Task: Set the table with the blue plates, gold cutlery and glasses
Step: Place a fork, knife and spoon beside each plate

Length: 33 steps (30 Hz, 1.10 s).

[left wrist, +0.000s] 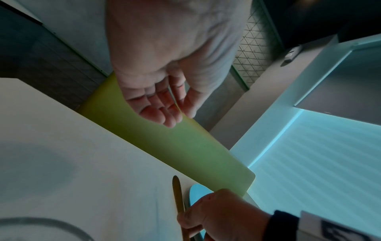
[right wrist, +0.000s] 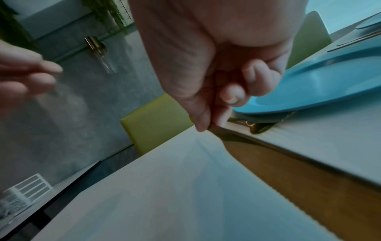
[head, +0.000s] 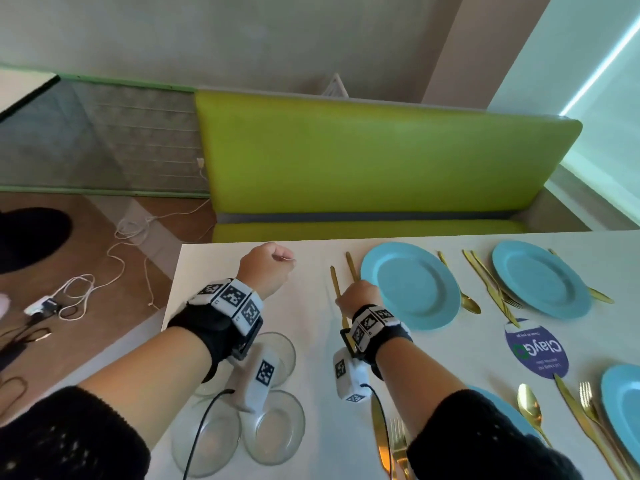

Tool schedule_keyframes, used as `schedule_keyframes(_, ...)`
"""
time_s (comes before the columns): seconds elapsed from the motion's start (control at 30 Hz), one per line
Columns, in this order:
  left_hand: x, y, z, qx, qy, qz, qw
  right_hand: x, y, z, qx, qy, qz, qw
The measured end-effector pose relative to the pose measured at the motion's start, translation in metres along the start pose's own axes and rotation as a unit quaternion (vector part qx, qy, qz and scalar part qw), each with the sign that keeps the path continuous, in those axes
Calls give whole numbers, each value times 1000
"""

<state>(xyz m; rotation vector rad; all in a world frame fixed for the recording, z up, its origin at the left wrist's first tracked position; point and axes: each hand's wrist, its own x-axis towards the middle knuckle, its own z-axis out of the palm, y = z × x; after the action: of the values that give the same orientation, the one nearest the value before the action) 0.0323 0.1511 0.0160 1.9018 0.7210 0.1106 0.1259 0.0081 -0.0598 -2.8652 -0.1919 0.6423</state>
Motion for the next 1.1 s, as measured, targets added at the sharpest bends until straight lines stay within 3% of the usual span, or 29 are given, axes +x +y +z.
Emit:
schedule_keyframes(0.47,29,-1,19,-62,0,10,998,44,-1,3,128,40,82,988)
schedule_keyframes(1.1,35,-1,37,-45,9,5,999,55,-1,0,79,63,55,993)
